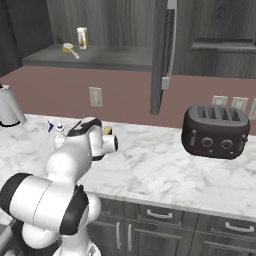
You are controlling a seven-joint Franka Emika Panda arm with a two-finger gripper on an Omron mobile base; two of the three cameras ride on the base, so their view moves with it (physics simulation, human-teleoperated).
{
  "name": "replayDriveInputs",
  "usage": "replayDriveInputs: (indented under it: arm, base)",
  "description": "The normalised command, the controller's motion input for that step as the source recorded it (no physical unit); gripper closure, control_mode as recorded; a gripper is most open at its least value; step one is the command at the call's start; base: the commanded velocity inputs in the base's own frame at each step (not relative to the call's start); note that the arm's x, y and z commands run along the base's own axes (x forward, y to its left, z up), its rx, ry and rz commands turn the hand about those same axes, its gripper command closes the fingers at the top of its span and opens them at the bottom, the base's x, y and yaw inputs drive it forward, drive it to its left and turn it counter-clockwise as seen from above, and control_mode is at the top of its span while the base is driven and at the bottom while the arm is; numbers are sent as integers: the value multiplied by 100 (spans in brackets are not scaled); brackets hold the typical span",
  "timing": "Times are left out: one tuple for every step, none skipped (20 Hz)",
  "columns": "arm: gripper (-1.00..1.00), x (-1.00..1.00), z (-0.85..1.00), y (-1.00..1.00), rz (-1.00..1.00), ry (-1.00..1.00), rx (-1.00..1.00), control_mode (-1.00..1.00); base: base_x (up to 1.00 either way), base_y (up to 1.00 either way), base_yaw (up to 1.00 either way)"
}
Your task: Pick the dish brush and spray from the cabinet and place them on the counter.
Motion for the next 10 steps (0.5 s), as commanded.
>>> replayDriveInputs:
  arm:
    - [100, 21, -43, 31, 16, -2, 17, -100]
    - [100, 22, -46, 36, 16, -2, 14, -100]
    - [100, 26, -48, 38, 14, 0, 10, -100]
    - [100, 26, -49, 38, 12, 0, 6, -100]
    - [100, 19, -36, 37, 8, 0, 0, -100]
    - [100, 13, -18, 36, 6, 1, -11, -100]
    - [100, 8, 0, 41, 5, 2, -18, -100]
    - [100, 3, 5, 35, 4, 3, -26, -100]
    - [100, 1, 14, 35, 3, 7, -27, -100]
    - [100, 9, 12, 23, 0, 11, -30, -100]
  base:
    - [0, 0, 0]
    - [0, 0, 0]
    - [0, 0, 0]
    - [0, 0, 0]
    - [0, 0, 0]
    - [0, 0, 0]
    - [0, 0, 0]
    - [0, 0, 0]
    - [0, 0, 0]
    - [0, 0, 0]
